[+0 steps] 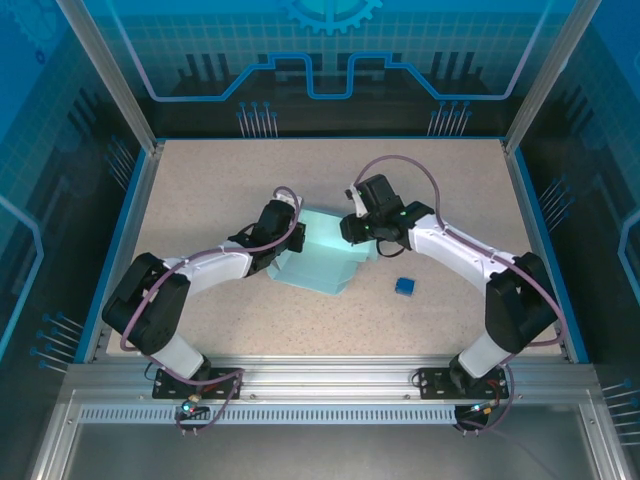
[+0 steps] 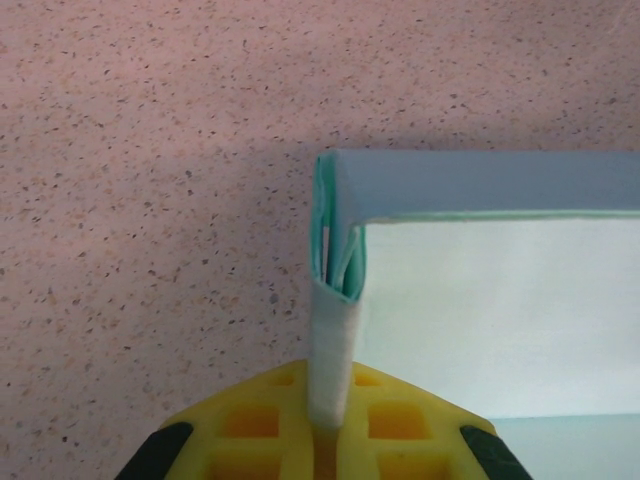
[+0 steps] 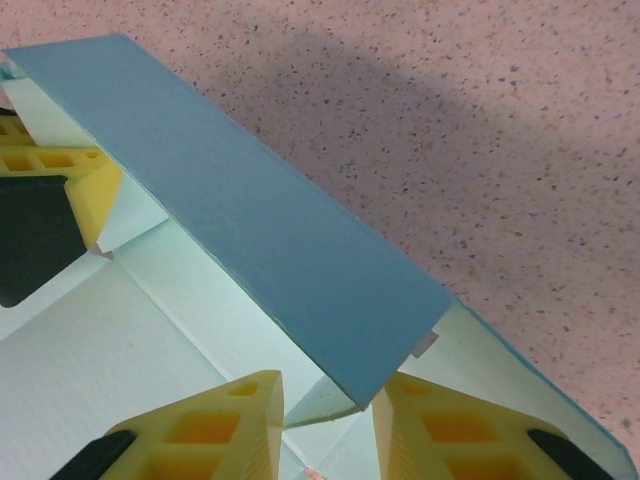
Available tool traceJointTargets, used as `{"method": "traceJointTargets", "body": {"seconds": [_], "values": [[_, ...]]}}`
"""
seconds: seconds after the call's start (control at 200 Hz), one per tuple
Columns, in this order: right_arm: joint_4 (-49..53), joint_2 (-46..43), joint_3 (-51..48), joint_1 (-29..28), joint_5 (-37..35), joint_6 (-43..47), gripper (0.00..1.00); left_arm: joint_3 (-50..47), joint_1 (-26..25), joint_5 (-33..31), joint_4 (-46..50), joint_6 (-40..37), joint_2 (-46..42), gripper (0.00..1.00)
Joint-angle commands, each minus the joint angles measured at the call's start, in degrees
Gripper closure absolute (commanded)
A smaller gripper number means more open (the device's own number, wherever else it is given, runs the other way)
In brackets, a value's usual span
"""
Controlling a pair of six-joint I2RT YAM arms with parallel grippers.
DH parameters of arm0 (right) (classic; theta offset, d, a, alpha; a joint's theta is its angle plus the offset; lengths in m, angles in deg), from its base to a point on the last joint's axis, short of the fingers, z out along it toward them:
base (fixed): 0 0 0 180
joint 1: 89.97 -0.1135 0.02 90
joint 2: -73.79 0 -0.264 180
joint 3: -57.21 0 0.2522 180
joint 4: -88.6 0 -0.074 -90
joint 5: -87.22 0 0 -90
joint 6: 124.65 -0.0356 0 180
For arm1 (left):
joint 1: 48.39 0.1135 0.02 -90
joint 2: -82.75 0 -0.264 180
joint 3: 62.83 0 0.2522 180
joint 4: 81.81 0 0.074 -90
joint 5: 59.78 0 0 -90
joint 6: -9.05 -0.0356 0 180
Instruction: Fold the paper box
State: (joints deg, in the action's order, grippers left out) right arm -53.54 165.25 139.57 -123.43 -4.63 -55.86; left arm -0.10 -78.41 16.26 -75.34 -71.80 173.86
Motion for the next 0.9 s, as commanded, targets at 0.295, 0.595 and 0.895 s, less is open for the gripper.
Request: {"method": "traceJointTargets", "body": {"seconds": [0.295,0.595,0.895], "values": [[0.22,-8.17,-6.71,-1.24,-2.46,-2.01,0.65,1.09,-1.08,-2.2,-0.57,2.36,-2.91,1.0],[-4.47,-10.68,-15.43,-1.88,-4.11,-6.01,0.56,0.91,-1.04,-1.46,-0.67,3.5,-3.75,1.0],[-10.35,-9.75,-17.84,1.67,-0.69,-9.65,0.5,0.52,-1.02,-0.93,-0.78,3.68,-4.43,1.0]]}}
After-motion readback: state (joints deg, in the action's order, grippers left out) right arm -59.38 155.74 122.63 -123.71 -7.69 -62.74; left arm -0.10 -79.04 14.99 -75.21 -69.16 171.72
